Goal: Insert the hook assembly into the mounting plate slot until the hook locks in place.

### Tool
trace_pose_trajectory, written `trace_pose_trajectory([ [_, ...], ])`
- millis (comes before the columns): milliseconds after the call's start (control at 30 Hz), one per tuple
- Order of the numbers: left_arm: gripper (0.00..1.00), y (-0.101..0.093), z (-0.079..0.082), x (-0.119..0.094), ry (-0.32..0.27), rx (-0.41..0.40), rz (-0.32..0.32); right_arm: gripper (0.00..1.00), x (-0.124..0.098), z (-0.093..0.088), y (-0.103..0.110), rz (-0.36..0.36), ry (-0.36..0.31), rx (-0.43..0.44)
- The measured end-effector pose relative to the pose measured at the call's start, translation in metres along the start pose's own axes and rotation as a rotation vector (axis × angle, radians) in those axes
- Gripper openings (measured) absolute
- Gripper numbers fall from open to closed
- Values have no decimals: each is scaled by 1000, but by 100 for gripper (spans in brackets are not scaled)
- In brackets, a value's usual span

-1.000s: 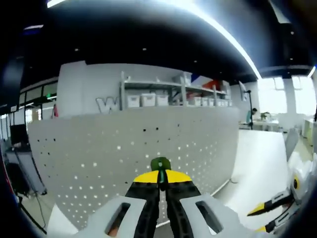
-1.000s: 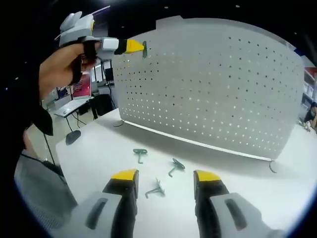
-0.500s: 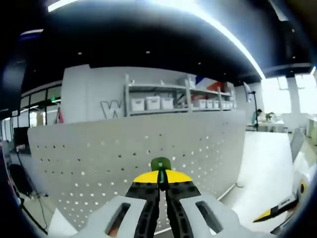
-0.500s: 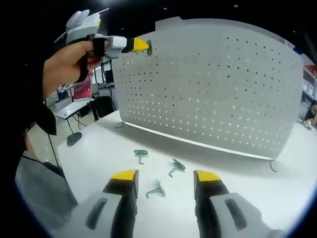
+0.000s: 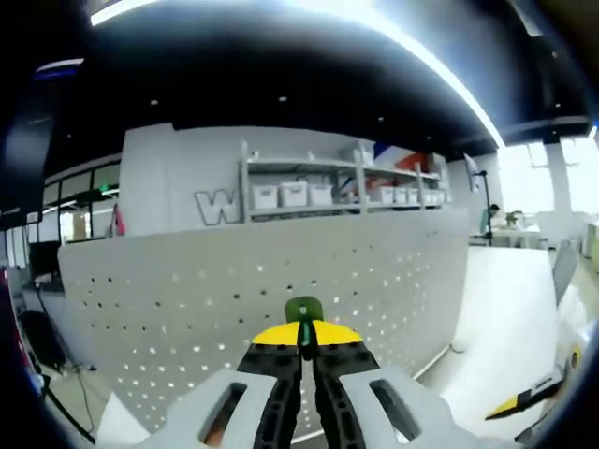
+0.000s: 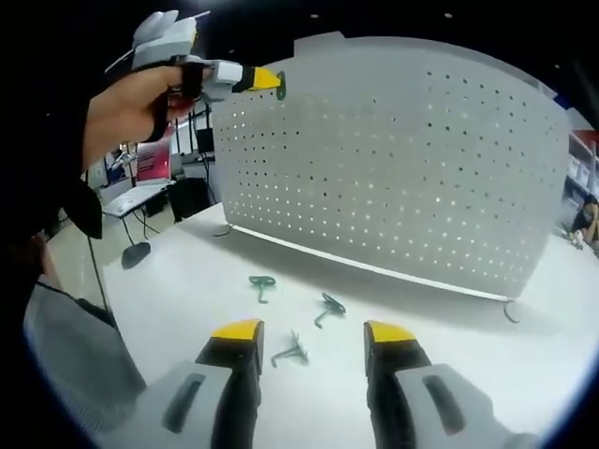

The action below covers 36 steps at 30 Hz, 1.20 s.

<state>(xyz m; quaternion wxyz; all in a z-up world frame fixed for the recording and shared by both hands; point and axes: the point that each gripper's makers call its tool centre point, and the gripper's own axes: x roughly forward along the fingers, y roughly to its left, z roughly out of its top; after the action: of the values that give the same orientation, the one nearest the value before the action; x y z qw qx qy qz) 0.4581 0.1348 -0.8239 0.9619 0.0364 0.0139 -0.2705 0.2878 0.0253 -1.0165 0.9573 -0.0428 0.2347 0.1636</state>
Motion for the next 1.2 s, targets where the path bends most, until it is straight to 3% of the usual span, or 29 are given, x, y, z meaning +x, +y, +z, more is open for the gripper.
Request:
trace_pose_trajectory([
  [300, 2, -3, 6, 6, 0, 9, 4, 40, -7, -15, 1, -2, 23, 22],
  [633, 2, 0, 31, 15, -26, 46, 30, 41, -21, -23, -9, -26, 29, 17],
  [833, 2, 0, 31, 25, -18, 48, 48, 41, -29, -24, -18, -52, 19, 38],
  [1200, 2, 8, 27, 41, 7, 63, 102, 41, -29, -19, -14, -42, 2, 35],
])
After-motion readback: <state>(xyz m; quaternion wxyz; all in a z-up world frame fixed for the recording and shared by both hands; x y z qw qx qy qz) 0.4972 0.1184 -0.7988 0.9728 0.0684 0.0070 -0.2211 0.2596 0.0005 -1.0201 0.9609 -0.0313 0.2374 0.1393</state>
